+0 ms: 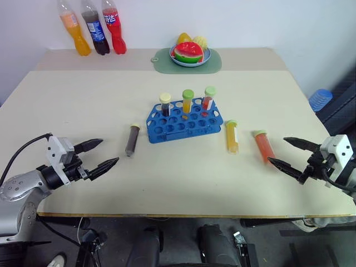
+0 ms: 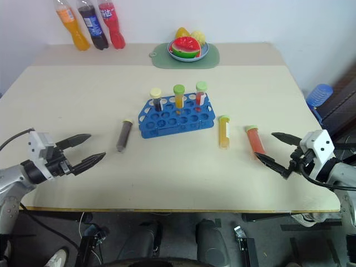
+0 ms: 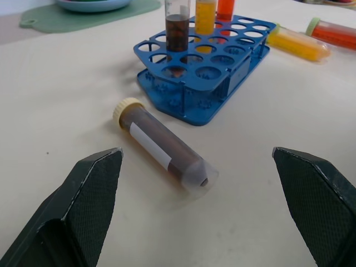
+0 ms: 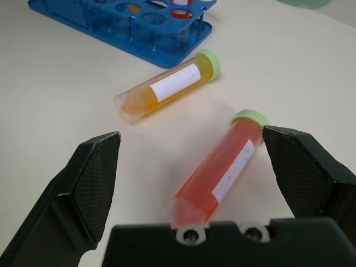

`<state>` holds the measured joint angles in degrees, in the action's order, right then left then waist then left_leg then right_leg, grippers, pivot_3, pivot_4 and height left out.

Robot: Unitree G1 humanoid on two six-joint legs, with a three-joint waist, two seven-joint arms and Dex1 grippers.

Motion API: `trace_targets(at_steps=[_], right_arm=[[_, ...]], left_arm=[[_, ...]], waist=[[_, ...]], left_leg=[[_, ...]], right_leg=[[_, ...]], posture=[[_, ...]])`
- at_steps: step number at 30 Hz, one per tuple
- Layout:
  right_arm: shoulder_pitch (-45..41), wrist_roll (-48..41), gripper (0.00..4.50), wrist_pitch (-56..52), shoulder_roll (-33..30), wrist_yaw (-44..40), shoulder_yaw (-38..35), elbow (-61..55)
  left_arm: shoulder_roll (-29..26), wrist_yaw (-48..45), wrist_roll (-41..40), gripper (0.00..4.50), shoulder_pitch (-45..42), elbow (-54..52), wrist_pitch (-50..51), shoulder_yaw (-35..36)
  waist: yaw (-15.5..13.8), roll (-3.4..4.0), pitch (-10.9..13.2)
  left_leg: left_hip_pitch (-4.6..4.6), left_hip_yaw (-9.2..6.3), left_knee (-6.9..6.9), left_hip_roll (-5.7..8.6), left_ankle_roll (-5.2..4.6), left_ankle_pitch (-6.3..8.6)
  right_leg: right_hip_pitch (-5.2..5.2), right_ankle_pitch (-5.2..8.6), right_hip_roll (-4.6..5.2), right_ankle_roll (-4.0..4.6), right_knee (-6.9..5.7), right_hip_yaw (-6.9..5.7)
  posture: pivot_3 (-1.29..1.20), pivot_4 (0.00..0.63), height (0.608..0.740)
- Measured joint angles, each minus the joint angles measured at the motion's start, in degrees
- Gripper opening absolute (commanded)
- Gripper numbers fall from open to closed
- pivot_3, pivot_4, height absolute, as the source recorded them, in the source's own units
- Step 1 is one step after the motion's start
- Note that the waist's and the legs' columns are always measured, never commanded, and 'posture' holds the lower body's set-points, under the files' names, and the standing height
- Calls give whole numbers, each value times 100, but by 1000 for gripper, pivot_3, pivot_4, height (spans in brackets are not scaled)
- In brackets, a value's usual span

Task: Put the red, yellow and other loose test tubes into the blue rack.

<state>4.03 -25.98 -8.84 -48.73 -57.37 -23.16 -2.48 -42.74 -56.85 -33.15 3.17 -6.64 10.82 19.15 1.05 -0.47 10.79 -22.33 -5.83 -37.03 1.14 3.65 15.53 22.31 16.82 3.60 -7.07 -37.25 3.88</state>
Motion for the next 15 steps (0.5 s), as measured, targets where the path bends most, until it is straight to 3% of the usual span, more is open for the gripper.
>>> trace_targets(at_steps=[15], right_arm=[[-19, 101, 4500, 20, 28, 148, 2, -22]], left_arm=[[54, -211, -73, 4466, -216, 91, 32, 1]], waist=[[-4, 0, 0]], left_leg=[[0, 0, -1, 0, 0, 0]], right_leg=[[0, 0, 0, 0, 0, 0]], posture=[[0, 150, 740]])
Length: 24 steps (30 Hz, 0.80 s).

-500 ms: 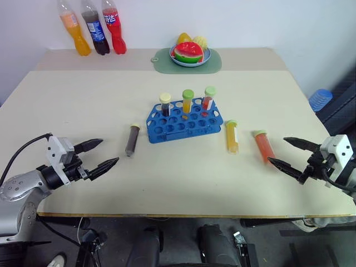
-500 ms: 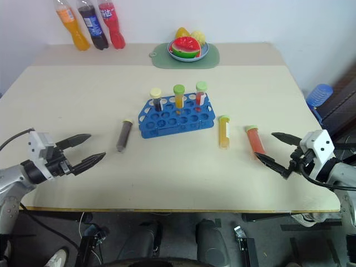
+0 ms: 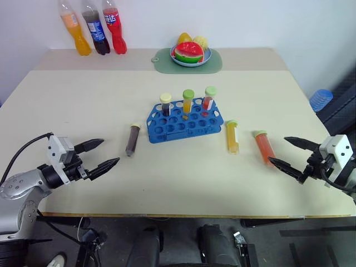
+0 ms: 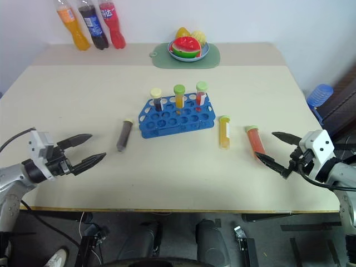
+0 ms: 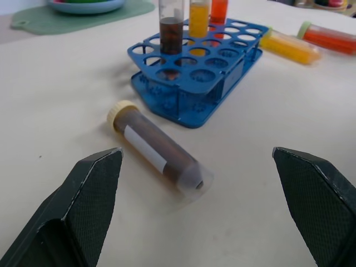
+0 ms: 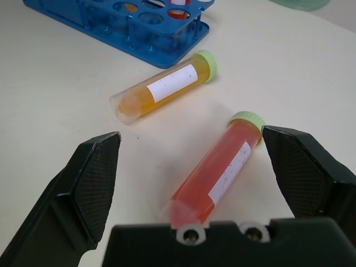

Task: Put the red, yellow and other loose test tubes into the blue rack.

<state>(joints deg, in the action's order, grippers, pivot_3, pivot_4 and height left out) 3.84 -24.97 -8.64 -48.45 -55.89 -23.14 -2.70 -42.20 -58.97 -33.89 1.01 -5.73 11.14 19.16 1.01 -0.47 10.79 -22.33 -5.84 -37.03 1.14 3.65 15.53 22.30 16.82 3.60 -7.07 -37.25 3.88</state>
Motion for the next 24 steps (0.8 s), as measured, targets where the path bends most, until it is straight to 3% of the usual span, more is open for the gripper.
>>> trace_targets(at_steps=[4, 7, 13, 17, 24], right_arm=[[-148, 60, 4500, -600, -49, 412, 7, -130], [-290, 218, 4500, -1638, -329, 950, 146, -530], [-1675, -205, 4500, -3818, -480, 1560, 606, -1178], [-3178, -158, 4500, -5703, -663, 2115, 1353, -689], [-4456, 6, 4500, -7230, -601, 2344, 2121, 583]], left_arm=[[4, -216, -306, 4466, -196, -150, 174, -3], [20, -356, -355, 4466, -290, -276, 221, -110], [280, -466, -273, 4466, -388, -589, 263, -783], [319, -453, -205, 4466, -457, -636, 295, -934], [490, -400, -167, 4466, -446, -698, 307, -958]], waist=[[3, 0, 0], [14, 5, -1], [14, 3, 1], [8, 6, 2], [-11, 6, 2]], left_leg=[[-1, -1, 0, 0, 0, 0], [-1, 0, 0, 0, 0, 0], [-5, -3, -2, -2, 0, 0], [-9, 0, -2, 0, 0, 0], [-24, 7, 0, 2, -4, 2]], right_leg=[[2, 0, 1, 0, 0, 0], [5, 0, 0, 0, -2, 2], [7, -1, -2, 1, -1, 1], [15, -1, 2, 2, 0, 2], [27, -1, 5, 1, 6, 2]], posture=[[0, 150, 740], [0, 150, 740], [0, 150, 740], [0, 150, 740], [0, 150, 740]])
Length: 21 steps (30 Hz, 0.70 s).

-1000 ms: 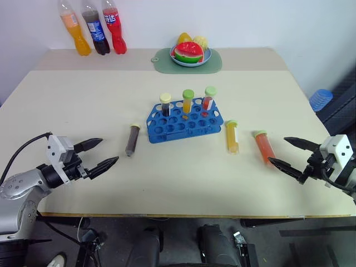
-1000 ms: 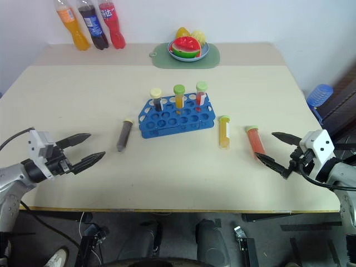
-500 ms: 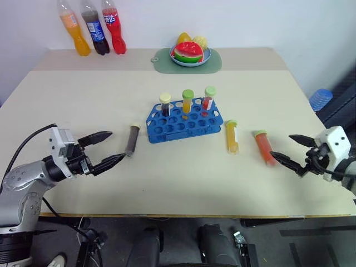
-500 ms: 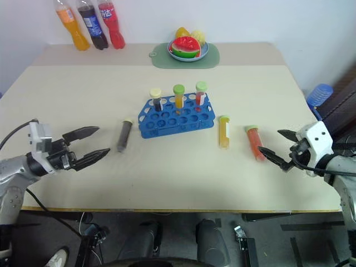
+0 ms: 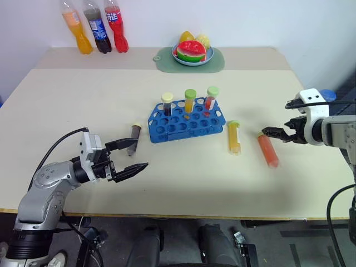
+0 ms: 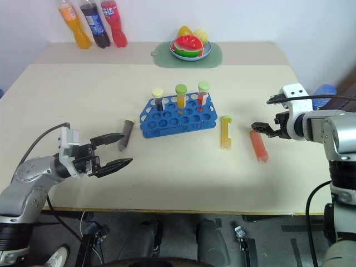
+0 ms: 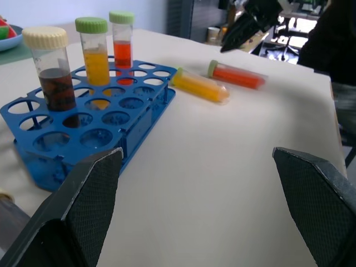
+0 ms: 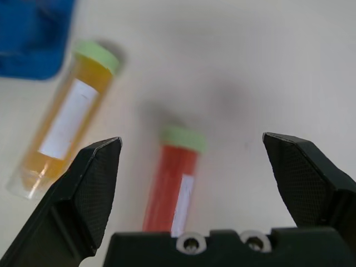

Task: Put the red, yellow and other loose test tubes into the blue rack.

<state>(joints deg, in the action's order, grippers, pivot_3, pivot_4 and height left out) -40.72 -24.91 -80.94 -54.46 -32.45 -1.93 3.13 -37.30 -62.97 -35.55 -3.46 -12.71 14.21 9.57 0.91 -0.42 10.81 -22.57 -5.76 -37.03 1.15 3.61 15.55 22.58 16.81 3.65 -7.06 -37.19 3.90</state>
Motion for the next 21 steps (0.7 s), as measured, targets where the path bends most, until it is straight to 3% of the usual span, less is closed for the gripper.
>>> trace_targets(at_steps=[13, 21], right_arm=[[-776, 51, 4500, -336, 391, -349, 882, 1226], [-800, 381, 840, 140, 396, -609, 1341, 1569]], left_arm=[[148, 266, -137, 4466, 402, -476, 240, 33], [144, 354, -270, 4500, 615, -645, 309, 144]], waist=[[26, 0, 0], [36, 0, 0]], left_leg=[[1, 5, -2, -2, -1, 0], [3, 6, -2, -3, -1, 1]], right_leg=[[2, -1, -3, -1, -3, 1], [3, -1, -5, -1, -4, 1]], posture=[[0, 150, 740], [0, 150, 740]])
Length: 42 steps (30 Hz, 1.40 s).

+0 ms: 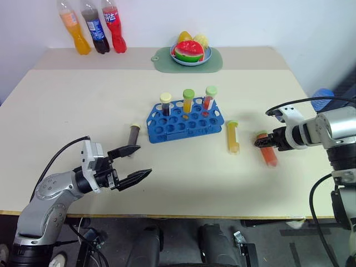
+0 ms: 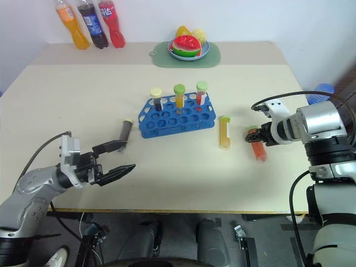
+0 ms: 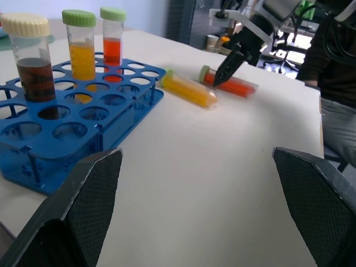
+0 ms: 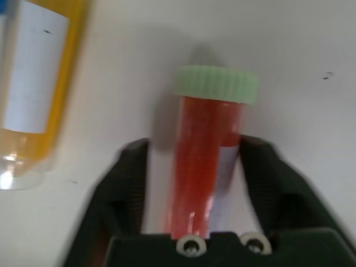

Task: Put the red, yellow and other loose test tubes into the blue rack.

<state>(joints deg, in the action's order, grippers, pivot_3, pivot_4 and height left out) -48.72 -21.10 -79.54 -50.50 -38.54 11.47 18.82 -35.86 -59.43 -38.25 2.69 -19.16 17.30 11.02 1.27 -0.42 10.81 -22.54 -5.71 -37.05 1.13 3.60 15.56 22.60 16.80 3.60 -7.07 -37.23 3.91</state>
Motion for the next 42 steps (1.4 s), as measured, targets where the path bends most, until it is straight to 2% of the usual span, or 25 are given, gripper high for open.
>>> trace_targets(at_steps=[6, 11, 13, 17, 20, 24, 26, 32, 42], right_arm=[[393, 179, 755, 858, 3, -18, -182, -486], [1093, -580, 755, 1775, 357, -500, -1573, -1637], [1584, -722, 755, 2506, 536, -669, -1908, -2371], [2685, -402, 755, 4576, 1504, -492, -2041, -3219], [3015, 29, 755, 5855, 2104, -346, -1775, -3144], [2442, 420, 755, 7156, 3411, 444, -1631, -2079], [2152, 643, 755, 7654, 3648, 729, -1613, -1506], [1848, 785, 755, 8353, 3810, 912, -1623, -838], [1944, 884, 755, 8638, 4119, 892, -1307, -481]], left_arm=[[5, 101, 1, 4500, -28, -15, 2, -5], [68, 150, 2, 4500, -112, -18, -6, -28], [166, 215, 1, 4500, -135, -4, -19, -24], [389, 273, 53, 4500, -305, 134, -79, -115], [510, 297, 77, 4500, -399, 291, -154, -118], [635, 311, 123, 4500, -588, 381, -174, -208], [666, 317, 139, 4500, -618, 377, -179, -262], [592, 339, 124, 4500, -498, 326, -141, -222], [544, 575, 24, 4500, -273, -21, -53, -104]], waist=[[-11, 0, 0], [-13, 1, 0], [-36, -2, -1], [-37, -7, -3], [7, -5, -2], [148, -5, -3], [133, -3, -1], [119, -3, -1], [131, -2, -1]], left_leg=[[-1, 0, -1, 0, 0, 0], [1, -3, 3, -2, 0, 0], [1, -8, 1, -3, -3, 2], [3, -6, -6, 1, -2, 2], [10, -3, -6, 0, -2, 1], [17, -7, -1, -4, 7, -4], [16, -9, 2, -2, 8, -5], [11, -16, 2, -1, 9, -5], [12, -18, 3, -1, 9, -5]], right_leg=[[-1, 0, 1, -1, 1, 0], [-1, 0, -3, -1, -2, 0], [-7, 1, -3, -2, 1, -3], [-13, 0, 0, -4, -1, -2], [-11, -1, -1, -3, -8, 0], [-6, -3, -7, 2, -24, 0], [-2, -3, -6, 2, -25, 0], [1, -2, -2, 2, -22, 0], [3, -2, -3, 3, -27, 1]], posture=[[0, 150, 740], [0, 150, 740], [0, 150, 740], [0, 150, 740], [0, 150, 740], [0, 150, 740], [0, 150, 740], [0, 150, 740], [0, 150, 740]])
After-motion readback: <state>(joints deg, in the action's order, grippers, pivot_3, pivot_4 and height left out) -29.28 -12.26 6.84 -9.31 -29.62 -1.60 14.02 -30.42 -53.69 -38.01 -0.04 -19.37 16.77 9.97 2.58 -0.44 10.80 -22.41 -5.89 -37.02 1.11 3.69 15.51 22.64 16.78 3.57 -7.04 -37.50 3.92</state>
